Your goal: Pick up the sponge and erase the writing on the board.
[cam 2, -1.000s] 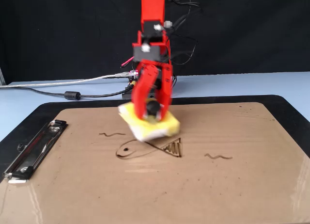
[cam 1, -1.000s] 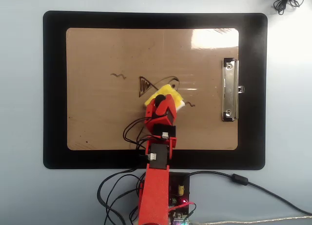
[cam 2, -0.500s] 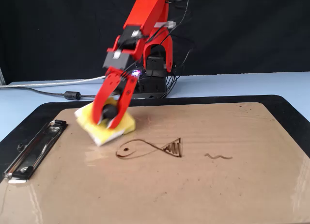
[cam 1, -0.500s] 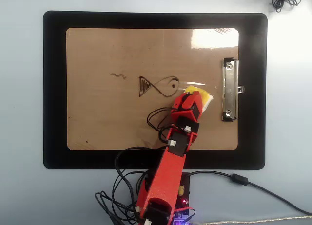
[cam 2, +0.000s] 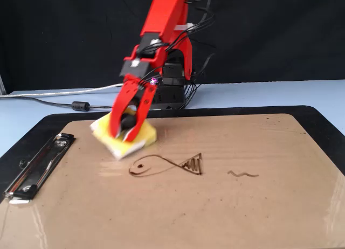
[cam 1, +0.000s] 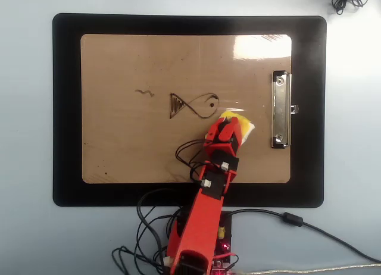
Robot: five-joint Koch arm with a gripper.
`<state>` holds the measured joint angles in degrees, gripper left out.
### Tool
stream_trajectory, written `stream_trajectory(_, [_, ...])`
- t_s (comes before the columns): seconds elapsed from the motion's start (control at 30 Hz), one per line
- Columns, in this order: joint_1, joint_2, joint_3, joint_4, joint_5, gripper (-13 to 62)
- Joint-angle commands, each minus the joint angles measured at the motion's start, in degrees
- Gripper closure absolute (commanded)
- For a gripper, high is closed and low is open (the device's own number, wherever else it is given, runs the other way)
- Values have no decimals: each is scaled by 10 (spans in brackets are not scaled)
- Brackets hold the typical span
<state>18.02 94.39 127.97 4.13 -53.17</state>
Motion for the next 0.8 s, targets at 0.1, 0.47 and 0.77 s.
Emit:
stream_trajectory(0.1, [17,93,79,-5,-17,571])
stream_trajectory(0.47, [75,-23,2,-57,-17,572])
stream_trajectory(0.77, [139,-28,-4,8,-8,571])
